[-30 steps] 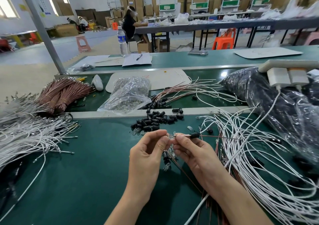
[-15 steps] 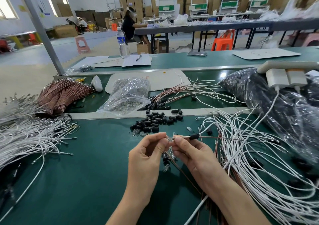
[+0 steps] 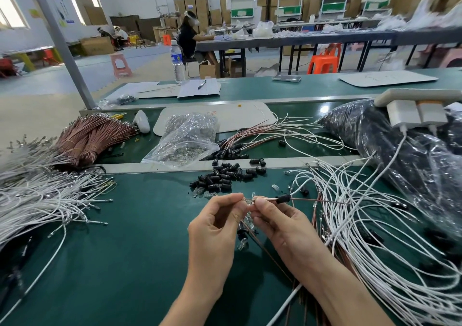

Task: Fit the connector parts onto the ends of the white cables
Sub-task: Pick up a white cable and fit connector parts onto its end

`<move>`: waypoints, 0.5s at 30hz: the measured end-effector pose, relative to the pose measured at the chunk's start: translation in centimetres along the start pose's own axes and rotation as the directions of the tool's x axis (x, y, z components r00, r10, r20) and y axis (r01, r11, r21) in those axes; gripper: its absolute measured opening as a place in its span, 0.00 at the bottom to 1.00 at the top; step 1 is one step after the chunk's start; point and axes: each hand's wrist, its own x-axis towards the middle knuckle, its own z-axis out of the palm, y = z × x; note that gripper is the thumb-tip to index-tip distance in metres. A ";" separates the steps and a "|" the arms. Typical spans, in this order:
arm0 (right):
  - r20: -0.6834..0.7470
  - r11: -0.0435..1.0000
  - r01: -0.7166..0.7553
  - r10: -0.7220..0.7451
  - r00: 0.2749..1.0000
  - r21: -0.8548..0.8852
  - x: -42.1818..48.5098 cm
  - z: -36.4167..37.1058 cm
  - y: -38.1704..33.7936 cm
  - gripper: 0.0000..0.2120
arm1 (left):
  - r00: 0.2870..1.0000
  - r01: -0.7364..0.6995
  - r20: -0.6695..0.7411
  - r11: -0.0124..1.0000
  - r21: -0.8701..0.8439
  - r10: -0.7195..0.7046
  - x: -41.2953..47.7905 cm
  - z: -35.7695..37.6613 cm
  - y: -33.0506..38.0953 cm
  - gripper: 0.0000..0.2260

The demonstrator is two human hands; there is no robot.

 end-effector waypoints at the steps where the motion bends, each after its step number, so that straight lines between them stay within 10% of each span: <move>1: -0.001 1.000 0.000 0.000 1.000 0.001 0.0 0.0 0.0 0.06 | 1.000 -0.006 -0.003 1.000 0.007 0.006 0.0 0.0 0.0 0.06; 15: 0.012 1.000 -0.016 0.016 1.000 0.024 -0.1 0.2 -0.2 0.07 | 0.998 -0.046 0.035 0.998 0.034 0.045 0.1 -0.3 -0.1 0.05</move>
